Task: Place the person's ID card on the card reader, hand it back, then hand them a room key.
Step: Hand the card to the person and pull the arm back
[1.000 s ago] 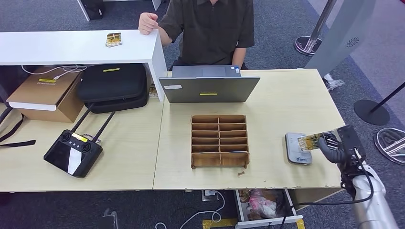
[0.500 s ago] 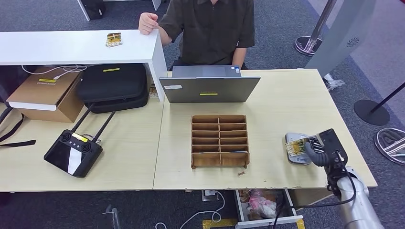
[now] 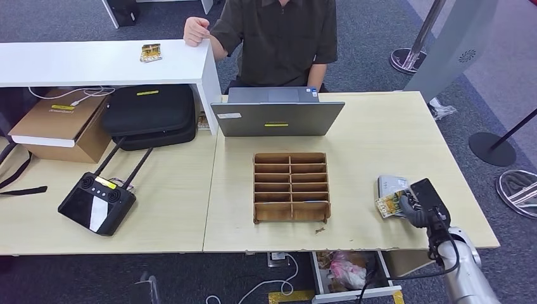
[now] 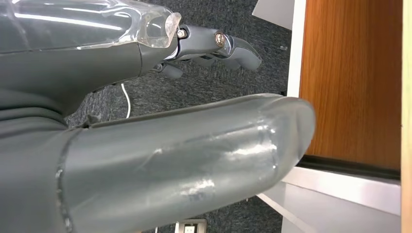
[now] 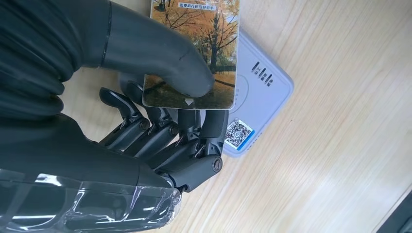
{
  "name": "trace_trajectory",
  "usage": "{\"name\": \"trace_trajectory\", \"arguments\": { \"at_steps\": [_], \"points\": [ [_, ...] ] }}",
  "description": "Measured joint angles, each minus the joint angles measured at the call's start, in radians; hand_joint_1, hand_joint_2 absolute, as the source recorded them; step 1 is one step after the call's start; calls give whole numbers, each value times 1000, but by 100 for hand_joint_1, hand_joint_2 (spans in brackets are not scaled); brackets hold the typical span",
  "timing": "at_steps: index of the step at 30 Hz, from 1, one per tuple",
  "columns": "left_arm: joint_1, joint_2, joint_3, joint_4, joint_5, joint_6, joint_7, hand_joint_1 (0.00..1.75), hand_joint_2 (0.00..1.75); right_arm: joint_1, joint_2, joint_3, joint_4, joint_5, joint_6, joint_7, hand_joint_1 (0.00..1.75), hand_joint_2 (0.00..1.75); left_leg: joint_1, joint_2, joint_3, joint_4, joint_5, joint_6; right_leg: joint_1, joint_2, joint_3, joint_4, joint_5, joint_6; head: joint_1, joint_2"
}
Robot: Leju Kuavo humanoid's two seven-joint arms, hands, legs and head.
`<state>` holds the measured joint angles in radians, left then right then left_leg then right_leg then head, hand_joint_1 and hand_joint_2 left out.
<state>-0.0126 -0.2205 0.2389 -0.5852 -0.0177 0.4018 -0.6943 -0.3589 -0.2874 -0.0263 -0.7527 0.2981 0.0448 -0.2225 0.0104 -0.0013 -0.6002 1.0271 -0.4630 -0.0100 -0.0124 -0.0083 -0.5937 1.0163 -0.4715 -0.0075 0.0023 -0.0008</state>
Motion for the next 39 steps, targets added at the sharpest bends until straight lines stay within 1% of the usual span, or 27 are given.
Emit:
{"name": "trace_trajectory", "arguments": {
  "at_steps": [7, 17, 19, 23, 26, 28, 31, 35, 39],
  "points": [
    [-6, 1, -11, 0, 0, 11, 0, 0, 0, 18, 4, 0, 2, 18, -6, -7, 175, 175, 0, 0, 2, 0, 0, 0, 0, 0, 2, 0, 0, 0, 0, 0],
    [-9, 4, -24, 1, 8, 16, 0, 0, 0, 45, 4, 0, -17, 24, 15, -11, 175, 175, 0, 3, 4, 0, 0, 0, 0, 2, 4, 0, 0, 0, 0, 0],
    [-9, 4, -25, 1, 10, 18, 0, 0, 0, 45, 4, 2, -21, 49, -15, -12, 175, 175, 0, 3, 4, 0, 0, 0, 0, 2, 4, 0, 0, 0, 0, 0],
    [-8, 4, -25, 1, 12, 30, 0, 0, 0, 51, 7, 8, -61, 104, -116, -17, 175, 175, 0, 2, 4, 0, 0, 0, 0, 1, 4, 0, 0, 0, 0, 0],
    [-7, 4, -25, 1, 14, 42, 0, 0, 0, 71, 11, 9, -164, 154, -194, 4, 175, 175, 0, 2, 3, 0, 0, 1, 0, 1, 4, 0, 1, 0, 0, 0],
    [-6, 4, -25, 1, 14, 48, 0, 0, 0, 86, 13, 9, -269, 191, -240, 21, 175, 175, 0, 2, 3, 0, 0, 1, 0, 1, 3, 0, 1, 0, 0, 0],
    [-6, 4, -25, 1, 14, 55, 0, 0, 0, 100, 13, 5, -427, 218, -283, 28, 175, 175, 0, 2, 3, 0, 0, 0, 0, 1, 3, 0, 0, 0, 0, 0],
    [-4, 4, -25, 1, 11, 63, 0, 0, 0, 110, 14, -7, -606, 233, -324, 24, 175, 175, 0, 2, 2, 0, 0, 0, 0, 1, 2, 0, 0, 0, 0, 0],
    [-2, 3, -27, 1, 5, 68, 0, 0, 0, 118, 14, -19, -727, 247, -330, 37, 175, 175, 0, 2, 2, 0, 0, 0, 0, 1, 2, 0, -1, 0, 0, 0]
  ]
}}
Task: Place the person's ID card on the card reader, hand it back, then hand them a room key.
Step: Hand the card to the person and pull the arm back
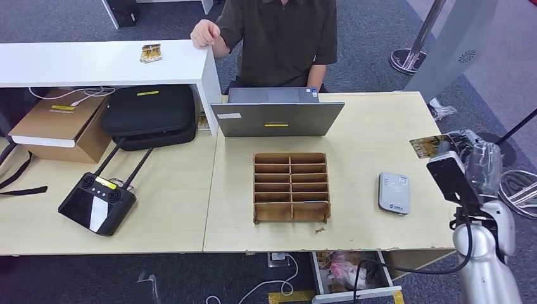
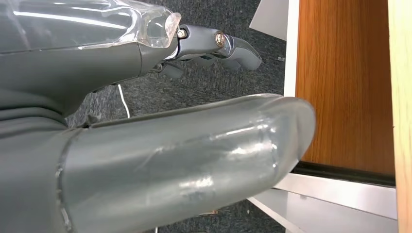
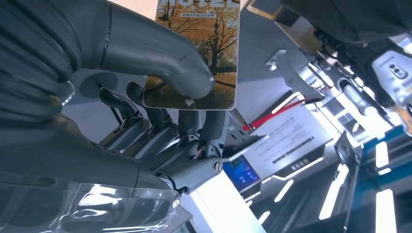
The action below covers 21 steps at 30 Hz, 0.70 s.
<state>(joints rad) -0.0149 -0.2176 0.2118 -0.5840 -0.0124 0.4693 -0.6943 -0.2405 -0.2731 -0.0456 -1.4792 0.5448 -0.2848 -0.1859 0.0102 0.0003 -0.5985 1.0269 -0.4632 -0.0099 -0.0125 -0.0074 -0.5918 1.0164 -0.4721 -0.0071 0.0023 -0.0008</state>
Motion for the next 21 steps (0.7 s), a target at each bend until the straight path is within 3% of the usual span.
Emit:
{"name": "trace_trajectory", "arguments": {
  "at_steps": [5, 10, 14, 21],
  "points": [
    [2, -1, -11, 0, -13, 0, 0, 0, 0, 4, 12, -3, -74, 27, -13, 6, 175, 175, 0, 0, 0, 0, 0, 0, 0, 0, 0, 0, 0, 0, 0, 0],
    [-1, -1, -25, 0, -29, -4, 0, 0, 0, -51, 53, 22, -47, 63, -22, -6, 175, 175, 0, 1, 0, 0, 0, 0, 0, 1, 0, 1, 1, 0, 0, 0],
    [-11, -3, -51, 0, -42, -20, 0, 0, 0, -172, 110, 75, 83, 123, -85, -19, 175, 175, 0, 2, 0, 0, 1, -1, 0, 2, 0, 1, 1, -1, 0, 0],
    [-50, -4, -105, 2, -37, -69, 0, 0, 0, -472, 253, 160, 461, 211, -218, 1, 175, 175, 0, 2, 0, 0, 4, -3, 0, 2, -2, 4, 3, -3, 0, 0]
  ]
}}
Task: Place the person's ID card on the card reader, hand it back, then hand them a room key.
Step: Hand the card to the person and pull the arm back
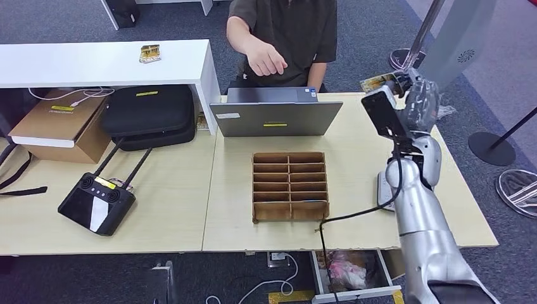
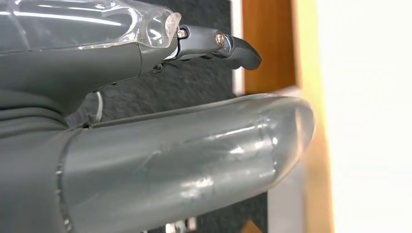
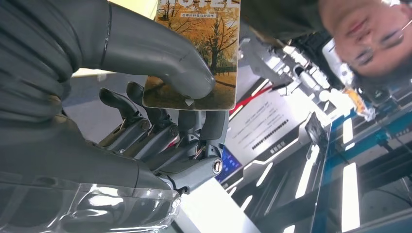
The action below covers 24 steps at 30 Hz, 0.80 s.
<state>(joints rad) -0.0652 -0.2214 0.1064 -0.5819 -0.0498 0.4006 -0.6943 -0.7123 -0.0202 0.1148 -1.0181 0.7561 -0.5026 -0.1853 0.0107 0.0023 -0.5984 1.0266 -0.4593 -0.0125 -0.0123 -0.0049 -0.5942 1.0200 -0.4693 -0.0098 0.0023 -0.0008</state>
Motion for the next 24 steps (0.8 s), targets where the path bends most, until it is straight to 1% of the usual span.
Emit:
{"name": "trace_trajectory", "arguments": {
  "at_steps": [4, 8, 14, 20, 24],
  "points": [
    [-16, 0, -19, 8, 10, -22, 0, 0, 0, -124, 66, 23, 177, 23, -14, 16, 175, 175, 0, -1, -1, 0, 0, 0, 0, -1, -1, 0, 0, 0, 0, 0],
    [-24, 0, -27, 20, 6, -33, 0, 0, 0, -198, 112, 36, 296, 44, -20, 25, 175, 175, 0, -1, -2, 0, 0, 0, 0, -1, -1, 0, 0, 0, 0, 0],
    [-27, 0, -31, 33, 4, -32, 0, 0, 0, -238, 147, 38, 398, 50, -29, 21, 175, 175, 0, -1, -2, 0, 0, 0, 0, -1, -2, 0, 0, 0, 0, 0],
    [-26, 0, -34, 37, 5, -20, 0, 0, 0, -248, 154, 38, 449, 50, -33, 17, 175, 175, 0, -2, -2, 0, 0, 0, 0, -1, -2, 0, 0, 0, 0, 0],
    [-26, 0, -35, 37, 6, -17, 0, 0, 0, -248, 154, 38, 463, 51, -32, 19, 0, 175, 0, -2, -2, 0, 0, 0, 0, -1, -2, 0, 0, 0, 0, 0]
  ]
}}
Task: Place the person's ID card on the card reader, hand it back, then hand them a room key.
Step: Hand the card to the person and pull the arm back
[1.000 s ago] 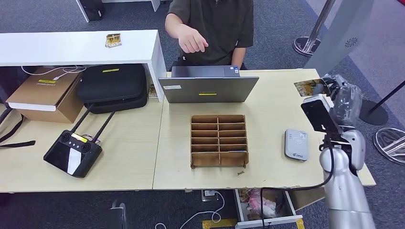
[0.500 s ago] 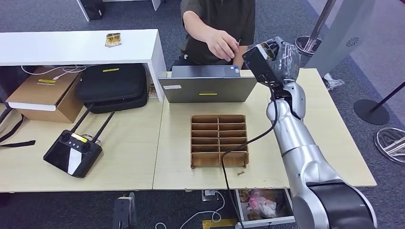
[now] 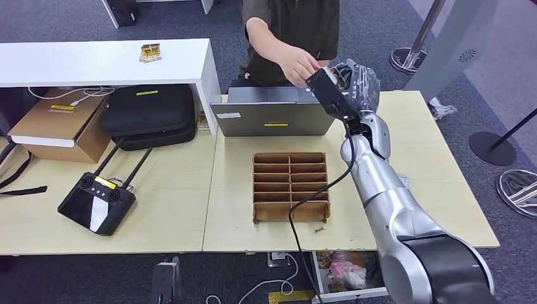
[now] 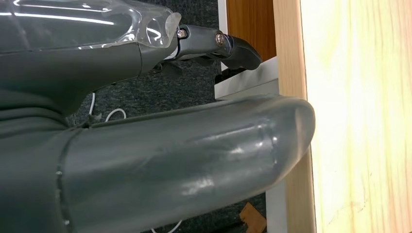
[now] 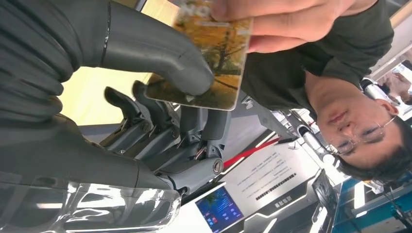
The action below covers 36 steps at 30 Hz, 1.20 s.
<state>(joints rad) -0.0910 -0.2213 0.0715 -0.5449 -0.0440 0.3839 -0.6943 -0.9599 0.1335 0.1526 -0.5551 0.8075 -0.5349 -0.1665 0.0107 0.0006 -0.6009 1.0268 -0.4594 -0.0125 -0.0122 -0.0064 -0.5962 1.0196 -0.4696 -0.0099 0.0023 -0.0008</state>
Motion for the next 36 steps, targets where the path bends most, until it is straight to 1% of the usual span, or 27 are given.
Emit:
{"name": "trace_trajectory", "arguments": {
  "at_steps": [8, 11, 19, 23, 25, 28, 31, 36],
  "points": [
    [0, 0, 0, 2, 9, 8, 0, 0, 0, 0, 0, 0, 12, 34, 19, 21, 0, 175, 0, 0, 0, 0, 0, 0, 0, 0, 0, 0, 0, 0, 0, 0],
    [1, 0, 0, 4, 14, 12, 0, 0, 0, 1, 0, 0, 13, 38, 50, 24, 0, 175, 0, 0, 0, 0, 0, 0, 0, 0, -1, 0, 0, 0, 0, 0],
    [13, 2, 0, 4, 24, 19, 0, 0, 0, 20, -10, -7, 0, -33, 219, -11, 0, 175, 0, 0, 0, 0, 0, 0, 0, 0, -1, 0, 0, 0, 0, 0],
    [27, 6, 3, 4, 27, 39, 0, 0, 0, 63, -40, -21, -60, -92, 357, -37, 0, 175, 0, 0, 0, 0, 0, 0, 0, 0, -1, -1, 0, 0, 0, 0],
    [38, 8, 8, -1, 27, 54, 0, 0, 0, 96, -70, -26, -114, -108, 418, -31, 0, 175, 0, 0, -1, 0, 0, 0, 0, 0, -1, -1, 0, 0, 0, 0],
    [61, 10, 28, -16, 26, 73, 0, 0, 0, 152, -142, -27, -221, -140, 506, -16, 0, 175, 0, -2, -1, 1, 0, 0, 0, -2, -1, -1, 0, 0, 0, 0],
    [85, 12, 51, -37, 22, 90, 0, 0, 0, 201, -239, -30, -319, -177, 549, -16, 0, 175, -1, -4, -3, 1, -1, 0, 0, -4, -1, -2, 0, 1, 0, 0],
    [117, 13, 91, -73, 9, 120, 0, 0, 0, 322, -411, -44, -506, -206, 576, 12, 0, 175, -1, -5, -3, 1, -2, 3, 0, -4, -1, -3, -1, 1, 0, 0]
  ]
}}
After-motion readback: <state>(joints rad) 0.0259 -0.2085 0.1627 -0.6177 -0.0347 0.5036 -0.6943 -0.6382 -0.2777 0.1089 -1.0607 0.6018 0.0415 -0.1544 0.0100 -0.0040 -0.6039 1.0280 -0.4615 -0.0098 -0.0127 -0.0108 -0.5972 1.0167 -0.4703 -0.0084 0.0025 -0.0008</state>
